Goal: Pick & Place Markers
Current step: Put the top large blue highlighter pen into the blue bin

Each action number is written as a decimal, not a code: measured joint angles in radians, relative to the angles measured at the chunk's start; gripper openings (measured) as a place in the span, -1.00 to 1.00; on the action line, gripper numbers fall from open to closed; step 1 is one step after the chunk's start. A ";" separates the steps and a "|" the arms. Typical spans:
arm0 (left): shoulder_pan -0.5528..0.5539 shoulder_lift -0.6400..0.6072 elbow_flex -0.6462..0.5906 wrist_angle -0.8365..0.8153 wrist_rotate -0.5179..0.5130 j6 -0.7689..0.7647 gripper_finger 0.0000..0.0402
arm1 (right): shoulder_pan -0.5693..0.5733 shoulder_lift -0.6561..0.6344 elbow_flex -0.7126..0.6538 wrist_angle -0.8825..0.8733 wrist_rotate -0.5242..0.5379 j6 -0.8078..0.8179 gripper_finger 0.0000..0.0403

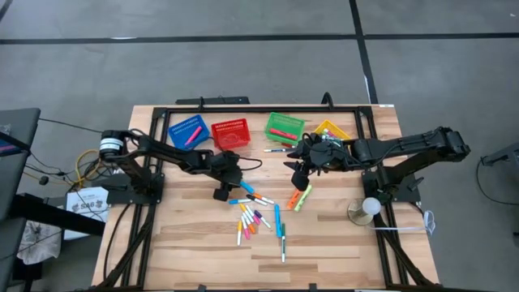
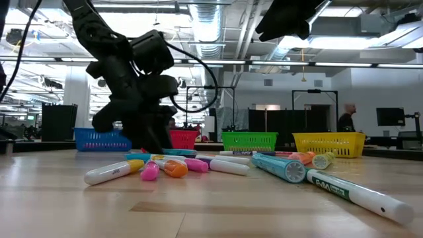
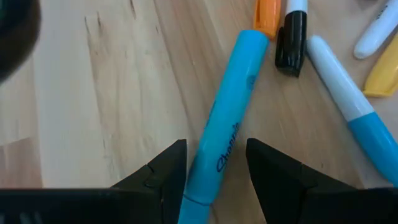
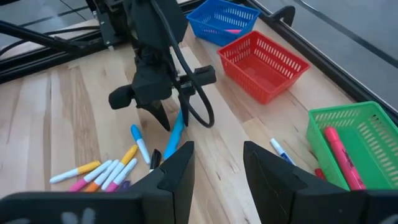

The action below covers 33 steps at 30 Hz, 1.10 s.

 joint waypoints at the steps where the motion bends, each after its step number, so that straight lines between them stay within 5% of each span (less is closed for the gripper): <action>1: 0.001 0.007 0.001 0.005 0.004 0.000 -0.17 | 0.000 0.000 0.000 -0.001 0.000 0.000 -0.36; 16: -0.040 0.029 0.002 0.011 -0.024 -0.034 -0.67 | 0.001 0.000 0.000 -0.001 -0.002 0.000 -0.36; 21: -0.075 0.012 0.001 0.010 -0.082 -0.041 -0.62 | 0.001 0.000 0.000 -0.002 -0.004 0.000 -0.36; 27: -0.111 -0.112 -0.004 -0.022 -0.206 -0.066 -0.59 | 0.000 0.000 0.000 -0.003 -0.004 -0.001 -0.36; 33: -0.117 -0.322 -0.002 -0.120 -0.469 -0.166 -0.63 | 0.000 0.000 0.000 -0.006 -0.003 -0.002 -0.36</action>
